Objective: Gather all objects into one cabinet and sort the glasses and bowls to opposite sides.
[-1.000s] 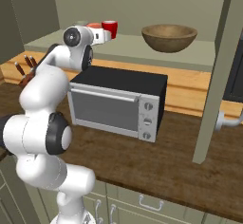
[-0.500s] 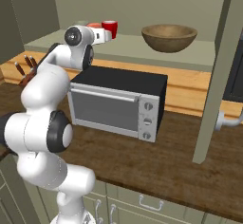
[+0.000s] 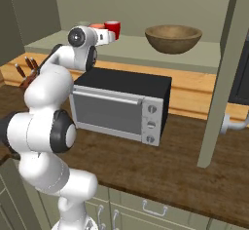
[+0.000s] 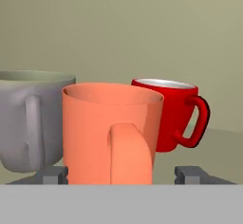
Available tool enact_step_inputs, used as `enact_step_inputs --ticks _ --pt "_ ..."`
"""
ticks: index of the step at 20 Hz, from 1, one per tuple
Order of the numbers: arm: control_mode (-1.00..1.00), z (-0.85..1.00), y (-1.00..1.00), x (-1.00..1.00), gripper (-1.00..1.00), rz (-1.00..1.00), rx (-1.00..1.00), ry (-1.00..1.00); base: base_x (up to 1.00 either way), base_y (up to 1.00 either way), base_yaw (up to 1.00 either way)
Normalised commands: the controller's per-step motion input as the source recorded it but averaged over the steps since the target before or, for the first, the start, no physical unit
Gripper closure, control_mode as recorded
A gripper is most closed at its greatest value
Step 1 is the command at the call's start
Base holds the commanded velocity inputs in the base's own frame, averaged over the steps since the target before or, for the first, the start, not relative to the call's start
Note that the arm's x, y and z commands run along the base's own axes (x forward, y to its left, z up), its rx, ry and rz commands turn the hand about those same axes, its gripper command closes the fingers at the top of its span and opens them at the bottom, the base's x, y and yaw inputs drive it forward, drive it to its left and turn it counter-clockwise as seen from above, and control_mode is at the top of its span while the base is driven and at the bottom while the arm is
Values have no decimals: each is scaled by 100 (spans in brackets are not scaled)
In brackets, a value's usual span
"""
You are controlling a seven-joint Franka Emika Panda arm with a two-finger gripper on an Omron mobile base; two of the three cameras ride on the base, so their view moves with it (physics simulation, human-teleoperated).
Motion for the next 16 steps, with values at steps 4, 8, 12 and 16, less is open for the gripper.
enact_step_inputs --ticks 4,8,12,16 --pt "-100 11 0 -38 -100 0 0 -8 0 0 0" --pt "-100 40 -3 -100 -100 0 0 -20 0 0 0" --pt "-100 21 -9 -100 -100 0 0 -16 0 0 0" --pt "-100 -24 -6 -100 -100 -5 0 7 0 0 0"
